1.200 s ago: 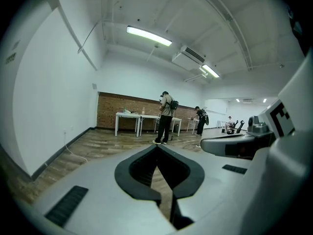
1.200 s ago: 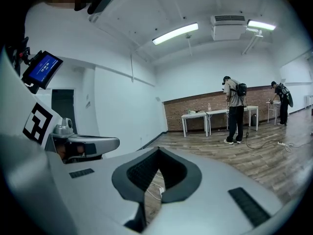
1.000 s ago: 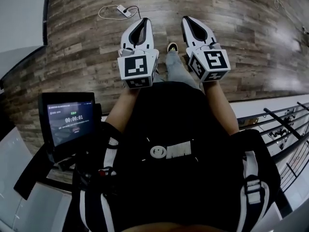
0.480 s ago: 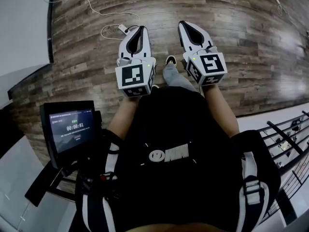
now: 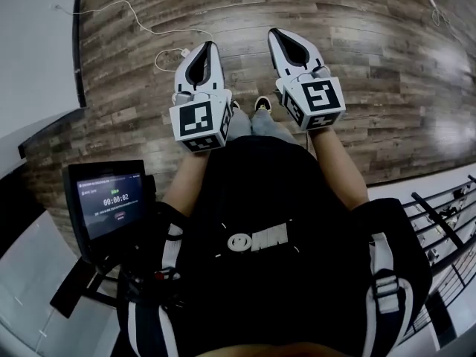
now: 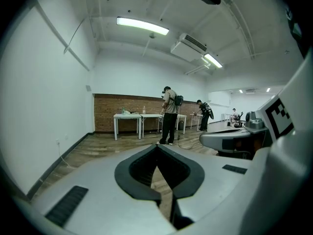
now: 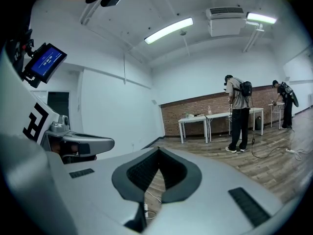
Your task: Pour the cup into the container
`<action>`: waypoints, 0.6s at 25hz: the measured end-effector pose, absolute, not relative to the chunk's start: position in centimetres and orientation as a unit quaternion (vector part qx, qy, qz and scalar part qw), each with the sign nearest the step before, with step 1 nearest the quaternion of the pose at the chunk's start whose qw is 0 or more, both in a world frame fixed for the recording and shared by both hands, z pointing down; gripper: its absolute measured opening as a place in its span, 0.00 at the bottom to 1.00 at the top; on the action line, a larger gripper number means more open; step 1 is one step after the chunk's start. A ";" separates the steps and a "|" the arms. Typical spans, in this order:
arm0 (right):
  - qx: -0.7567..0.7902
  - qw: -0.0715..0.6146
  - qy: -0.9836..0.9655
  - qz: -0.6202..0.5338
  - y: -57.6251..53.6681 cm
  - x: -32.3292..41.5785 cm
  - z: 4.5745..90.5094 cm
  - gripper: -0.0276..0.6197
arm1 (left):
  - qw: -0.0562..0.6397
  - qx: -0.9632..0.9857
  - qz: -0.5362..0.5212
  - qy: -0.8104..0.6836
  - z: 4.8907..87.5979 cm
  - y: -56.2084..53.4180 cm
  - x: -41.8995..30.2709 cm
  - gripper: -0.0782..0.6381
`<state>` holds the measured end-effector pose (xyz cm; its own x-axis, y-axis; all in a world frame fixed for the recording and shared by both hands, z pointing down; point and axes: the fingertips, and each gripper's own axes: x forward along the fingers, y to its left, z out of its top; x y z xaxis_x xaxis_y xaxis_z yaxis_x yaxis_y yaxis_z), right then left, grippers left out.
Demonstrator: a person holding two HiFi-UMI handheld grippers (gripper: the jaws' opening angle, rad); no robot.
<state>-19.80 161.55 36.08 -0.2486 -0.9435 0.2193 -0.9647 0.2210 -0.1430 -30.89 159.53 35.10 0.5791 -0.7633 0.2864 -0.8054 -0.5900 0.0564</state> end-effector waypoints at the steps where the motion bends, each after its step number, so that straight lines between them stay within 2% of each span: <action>1: 0.612 0.044 -0.779 0.125 160.9 -19.7 36.1 0.03 | 0.091 0.884 0.118 -0.443 35.2 158.9 -30.8 0.10; 15: 0.610 0.081 -0.779 0.117 145.5 -23.0 36.0 0.03 | 0.103 0.894 0.111 -0.422 36.2 144.0 -32.5 0.10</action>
